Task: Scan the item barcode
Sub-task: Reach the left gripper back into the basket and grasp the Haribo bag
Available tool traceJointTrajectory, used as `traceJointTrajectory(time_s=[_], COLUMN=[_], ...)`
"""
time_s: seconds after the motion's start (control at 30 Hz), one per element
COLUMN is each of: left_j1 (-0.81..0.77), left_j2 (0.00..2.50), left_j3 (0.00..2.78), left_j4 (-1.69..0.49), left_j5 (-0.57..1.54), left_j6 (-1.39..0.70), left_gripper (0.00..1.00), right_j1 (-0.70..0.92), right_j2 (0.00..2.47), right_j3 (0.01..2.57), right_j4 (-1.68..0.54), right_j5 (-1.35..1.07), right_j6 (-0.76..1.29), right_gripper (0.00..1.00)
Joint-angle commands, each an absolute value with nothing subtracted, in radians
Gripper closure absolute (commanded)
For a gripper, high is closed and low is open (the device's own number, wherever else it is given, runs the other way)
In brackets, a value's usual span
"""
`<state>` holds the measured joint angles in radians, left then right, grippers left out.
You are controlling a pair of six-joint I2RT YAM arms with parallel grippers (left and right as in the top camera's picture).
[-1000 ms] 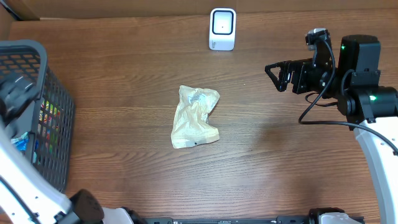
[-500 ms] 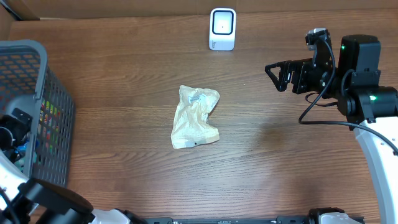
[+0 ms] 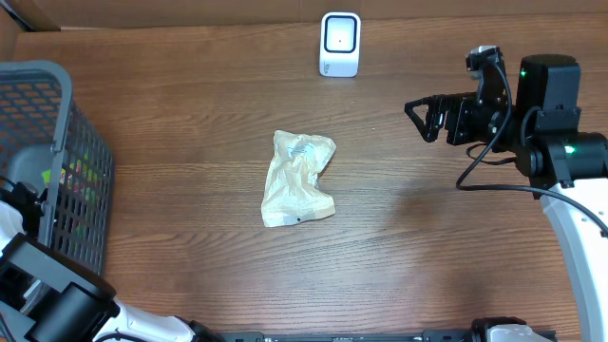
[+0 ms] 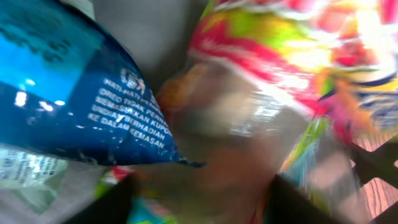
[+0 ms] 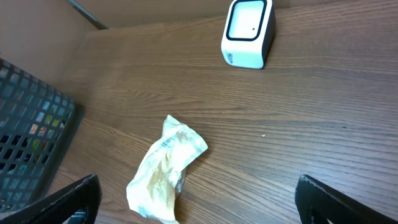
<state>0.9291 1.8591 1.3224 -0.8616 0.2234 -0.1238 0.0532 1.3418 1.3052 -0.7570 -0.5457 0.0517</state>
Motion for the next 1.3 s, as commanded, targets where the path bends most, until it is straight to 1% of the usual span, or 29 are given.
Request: traceJointTrajectory(time_s=[0.0,0.03,0.17,0.33,0.43,0.47,0.5,0.53,0.57,0.6,0.73,0.93,1.07,1.17,1.23,1.27], left_j1=[0.920,0.920,0.920,0.920,0.911,0.908,0.905,0.902,0.899,0.894,0.863,0.796,0.755,0.739,0.739,0.739], left_j2=[1.873,1.873,1.872,1.820,1.776,1.769,1.773,1.780,1.792,1.809,1.889,2.025,2.091,2.148,2.170,2.181], left_j3=[1.324,1.335,1.447,1.761,1.809,1.809,1.807,1.800,1.788,1.774,1.722,1.720,1.720,1.720,1.720,1.720], left_j4=[-0.878,-0.895,-1.015,-1.251,-1.282,-1.283,-1.284,-1.285,-1.279,-1.267,-1.202,-1.144,-1.140,-1.172,-1.184,-1.192], left_j5=[0.289,0.289,0.289,0.262,0.201,0.174,0.161,0.152,0.150,0.151,0.154,0.140,0.051,-0.063,-0.089,-0.090], left_j6=[-0.112,-0.113,-0.112,-0.113,-0.120,-0.120,-0.119,-0.119,-0.119,-0.119,-0.073,-0.010,-0.012,-0.085,-0.112,-0.113], left_gripper=[0.89,0.96,0.96,0.96,0.96,0.80,0.50,0.27,0.10,0.00,0.00,0.00,0.00,0.00,0.00,0.03], right_j1=[0.057,0.057,0.057,0.057,0.057,0.057,0.057,0.057,0.057,0.057,0.057,0.057,0.057,0.057,0.057,0.057], right_j2=[1.338,1.338,1.338,1.338,1.338,1.338,1.338,1.338,1.338,1.338,1.338,1.338,1.338,1.338,1.338,1.338], right_j3=[1.335,1.335,1.335,1.335,1.335,1.335,1.335,1.335,1.335,1.335,1.335,1.335,1.335,1.335,1.335,1.335], right_j4=[-0.758,-0.758,-0.758,-0.758,-0.757,-0.754,-0.752,-0.749,-0.748,-0.746,-0.747,-0.746,-0.748,-0.751,-0.751,-0.751], right_j5=[-0.553,-0.553,-0.552,-0.552,-0.552,-0.552,-0.552,-0.552,-0.552,-0.552,-0.552,-0.552,-0.552,-0.552,-0.552,-0.552], right_j6=[0.052,0.052,0.052,0.052,0.052,0.052,0.052,0.052,0.052,0.052,0.052,0.052,0.052,0.052,0.052,0.052], right_gripper=[0.00,0.00,0.00,0.00,0.00,0.00,0.00,0.00,0.00,0.00,0.00,0.00,0.00,0.00,0.00,0.00])
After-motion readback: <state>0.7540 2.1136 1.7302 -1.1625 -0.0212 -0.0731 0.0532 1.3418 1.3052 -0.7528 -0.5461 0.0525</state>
